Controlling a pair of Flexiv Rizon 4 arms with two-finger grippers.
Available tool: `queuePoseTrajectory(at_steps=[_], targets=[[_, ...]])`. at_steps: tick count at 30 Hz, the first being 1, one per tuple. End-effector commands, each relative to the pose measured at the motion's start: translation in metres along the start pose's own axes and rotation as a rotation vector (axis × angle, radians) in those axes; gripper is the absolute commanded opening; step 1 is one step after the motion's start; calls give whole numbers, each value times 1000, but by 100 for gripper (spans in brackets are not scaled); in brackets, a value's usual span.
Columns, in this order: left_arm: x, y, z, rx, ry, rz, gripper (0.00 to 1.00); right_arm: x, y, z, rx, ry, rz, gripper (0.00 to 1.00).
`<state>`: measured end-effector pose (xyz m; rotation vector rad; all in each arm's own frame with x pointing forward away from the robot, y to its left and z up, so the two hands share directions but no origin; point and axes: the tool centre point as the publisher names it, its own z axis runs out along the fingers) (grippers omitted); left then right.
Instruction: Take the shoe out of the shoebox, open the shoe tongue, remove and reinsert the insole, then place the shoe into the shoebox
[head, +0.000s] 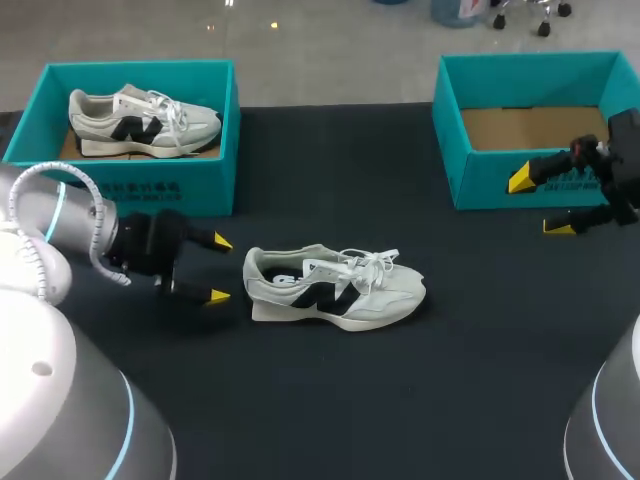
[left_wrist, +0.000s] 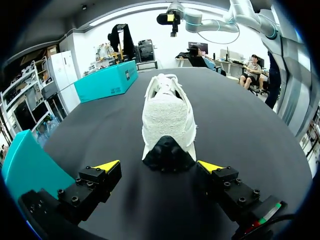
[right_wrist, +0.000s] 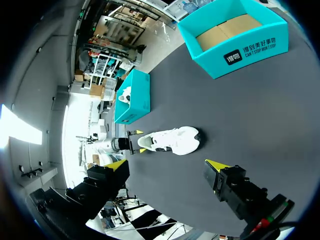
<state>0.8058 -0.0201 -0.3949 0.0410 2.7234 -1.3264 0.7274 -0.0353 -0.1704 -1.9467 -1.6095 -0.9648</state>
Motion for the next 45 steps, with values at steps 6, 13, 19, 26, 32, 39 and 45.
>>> queuePoseTrajectory(at_steps=[6,13,19,26,32,39,45], targets=[[-9,-3,27,-14,58,-25,100,0,0,0,-1,-3,2,100],[-1,-6,40,-16,94,-31,100,0,0,0,-1,-3,2,100],[5,-8,50,-6,117,-42,100,0,0,0,-1,-3,2,100],[9,-12,61,3,134,-53,100,0,0,0,-1,-3,2,100],[9,-16,71,14,139,-59,100,0,0,0,-1,-3,2,100],[11,-17,79,20,136,-69,100,0,0,0,-1,-3,2,100],[17,-19,81,31,127,-74,0,0,0,0,-1,-3,2,100]])
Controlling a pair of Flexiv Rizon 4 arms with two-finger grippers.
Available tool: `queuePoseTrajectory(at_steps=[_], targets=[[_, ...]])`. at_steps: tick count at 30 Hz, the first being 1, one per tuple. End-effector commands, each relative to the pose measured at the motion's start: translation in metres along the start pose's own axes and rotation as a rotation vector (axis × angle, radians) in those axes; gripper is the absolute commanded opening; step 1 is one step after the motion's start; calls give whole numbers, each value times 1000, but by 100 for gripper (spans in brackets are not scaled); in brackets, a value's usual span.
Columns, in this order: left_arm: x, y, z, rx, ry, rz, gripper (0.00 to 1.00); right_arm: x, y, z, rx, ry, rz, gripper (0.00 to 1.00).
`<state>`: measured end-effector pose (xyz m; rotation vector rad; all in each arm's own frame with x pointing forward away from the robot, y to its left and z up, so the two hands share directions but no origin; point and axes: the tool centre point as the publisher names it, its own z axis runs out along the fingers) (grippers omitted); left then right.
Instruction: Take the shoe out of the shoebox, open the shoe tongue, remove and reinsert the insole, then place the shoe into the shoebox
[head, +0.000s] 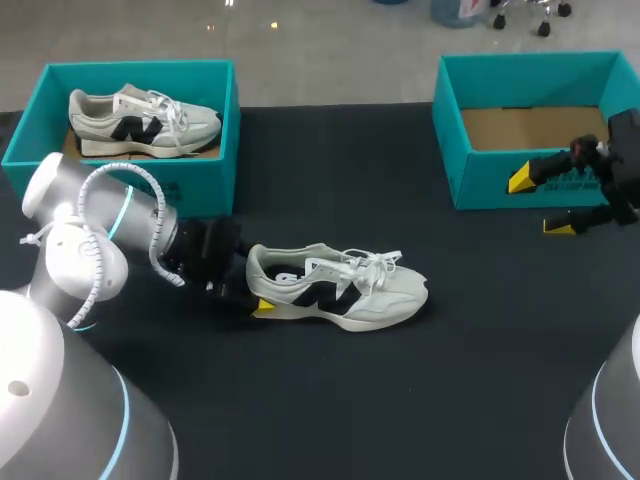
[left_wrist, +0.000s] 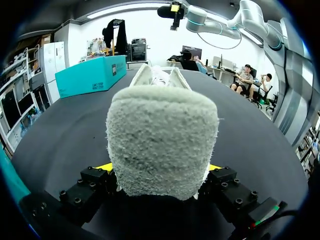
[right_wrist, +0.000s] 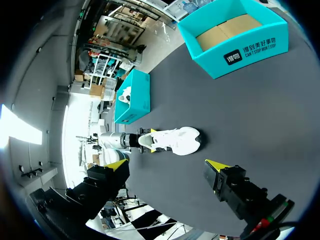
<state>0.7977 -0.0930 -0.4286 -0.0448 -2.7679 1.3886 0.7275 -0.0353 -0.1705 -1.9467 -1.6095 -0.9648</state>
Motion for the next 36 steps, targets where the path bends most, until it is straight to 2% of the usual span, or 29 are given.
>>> queuePoseTrajectory(at_steps=[1,10,36], targets=[[3,1,5,8,-15,-6,0,0,0,0,-1,-3,2,100],[3,2,-1,65,-87,-37,0,0,0,0,-1,-3,2,100],[1,5,-1,45,-74,-43,0,0,0,0,-1,-3,2,100]])
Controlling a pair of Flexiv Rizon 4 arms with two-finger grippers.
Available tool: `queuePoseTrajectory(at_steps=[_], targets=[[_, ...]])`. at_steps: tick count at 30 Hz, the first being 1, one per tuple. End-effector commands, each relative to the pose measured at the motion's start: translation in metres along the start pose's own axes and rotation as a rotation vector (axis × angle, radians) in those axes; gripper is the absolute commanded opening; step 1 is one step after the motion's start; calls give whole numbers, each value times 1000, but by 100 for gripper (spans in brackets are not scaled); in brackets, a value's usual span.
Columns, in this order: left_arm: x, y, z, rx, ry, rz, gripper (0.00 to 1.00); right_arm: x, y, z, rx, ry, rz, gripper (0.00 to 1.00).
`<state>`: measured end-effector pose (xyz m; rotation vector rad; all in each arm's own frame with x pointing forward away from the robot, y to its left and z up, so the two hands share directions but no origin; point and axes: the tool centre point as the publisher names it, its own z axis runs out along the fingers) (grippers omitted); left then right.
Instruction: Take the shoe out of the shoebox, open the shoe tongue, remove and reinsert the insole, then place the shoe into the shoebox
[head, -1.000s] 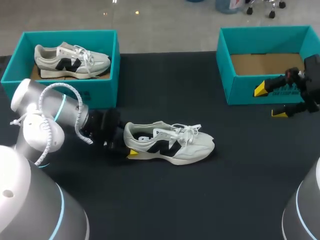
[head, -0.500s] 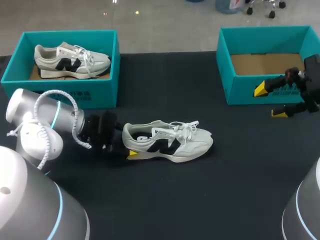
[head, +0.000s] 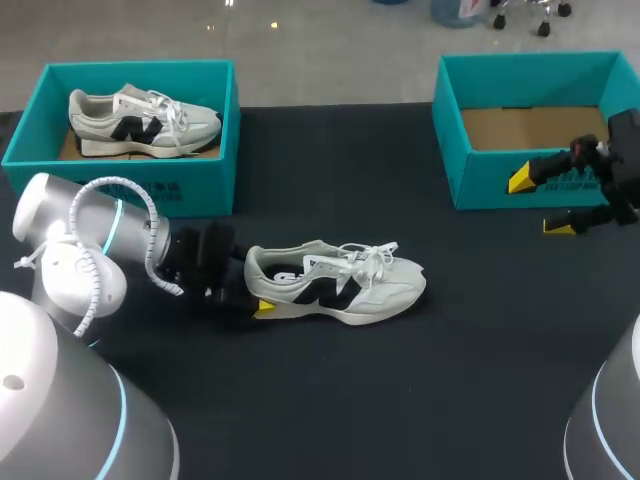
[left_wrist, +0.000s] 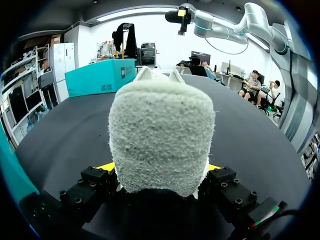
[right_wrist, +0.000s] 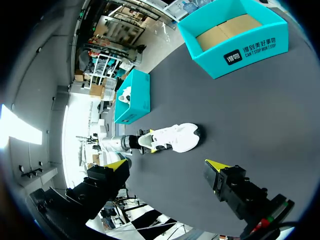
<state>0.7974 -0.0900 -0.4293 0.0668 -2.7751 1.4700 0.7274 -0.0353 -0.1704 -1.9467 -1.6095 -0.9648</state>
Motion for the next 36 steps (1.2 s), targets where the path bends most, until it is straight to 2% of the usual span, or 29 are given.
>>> queuePoseTrajectory(at_steps=[1,3,6,8,11,18,24,30,34,36], targets=[[1,3,1,0,-2,0,0,0,0,0,-1,-3,2,100],[1,3,1,0,-2,0,0,8,-2,10,-25,-73,17,100],[1,3,1,0,-2,0,0,22,-7,27,-73,-72,56,100],[1,3,1,0,-2,0,0,31,-11,40,-109,-152,38,100],[1,3,1,0,-2,0,0,43,-18,53,-135,-154,58,100],[1,3,1,0,-2,0,0,66,-36,81,-117,-216,-14,100],[1,3,1,0,-2,0,0,74,-40,106,-104,-340,-68,100],[1,3,1,0,-2,0,0,69,-33,138,-121,-484,-83,100],[1,3,1,0,-2,0,0,67,-37,156,-65,-512,-109,100],[1,3,1,0,-2,0,0,65,-40,157,-16,-467,-102,100]])
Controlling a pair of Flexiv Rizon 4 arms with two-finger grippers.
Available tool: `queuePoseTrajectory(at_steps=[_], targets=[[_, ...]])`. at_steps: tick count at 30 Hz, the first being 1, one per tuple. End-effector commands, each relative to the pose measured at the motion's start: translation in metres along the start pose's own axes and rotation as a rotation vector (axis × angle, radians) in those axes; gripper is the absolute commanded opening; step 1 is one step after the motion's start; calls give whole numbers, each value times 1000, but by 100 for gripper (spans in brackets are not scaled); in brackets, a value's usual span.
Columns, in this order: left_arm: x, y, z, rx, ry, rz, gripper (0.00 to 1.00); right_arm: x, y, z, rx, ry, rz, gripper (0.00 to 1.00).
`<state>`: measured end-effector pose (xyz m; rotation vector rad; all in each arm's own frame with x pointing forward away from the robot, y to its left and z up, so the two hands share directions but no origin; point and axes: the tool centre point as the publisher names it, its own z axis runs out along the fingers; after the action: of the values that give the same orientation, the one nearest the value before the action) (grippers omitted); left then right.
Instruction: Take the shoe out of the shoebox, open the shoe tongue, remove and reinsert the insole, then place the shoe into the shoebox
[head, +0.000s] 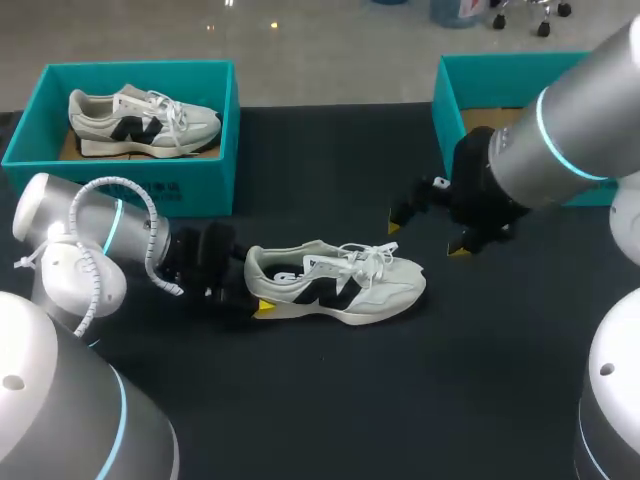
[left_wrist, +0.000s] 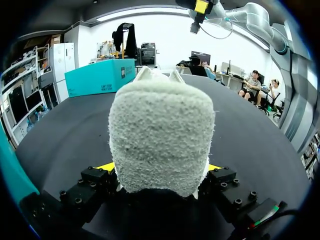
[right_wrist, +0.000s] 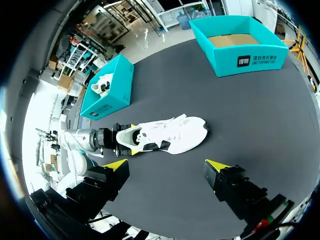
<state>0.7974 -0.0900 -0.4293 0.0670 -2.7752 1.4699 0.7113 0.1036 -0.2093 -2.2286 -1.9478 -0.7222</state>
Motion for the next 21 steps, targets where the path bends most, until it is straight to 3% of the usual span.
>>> queuePoseTrajectory(at_steps=[1,18,21], targets=[[1,3,1,0,-2,1,0,16,10,33,70,-62,1,100],[1,3,1,0,-2,1,0,16,10,33,70,-62,1,100],[1,3,1,0,-2,1,0,35,13,41,11,-157,-50,100]])
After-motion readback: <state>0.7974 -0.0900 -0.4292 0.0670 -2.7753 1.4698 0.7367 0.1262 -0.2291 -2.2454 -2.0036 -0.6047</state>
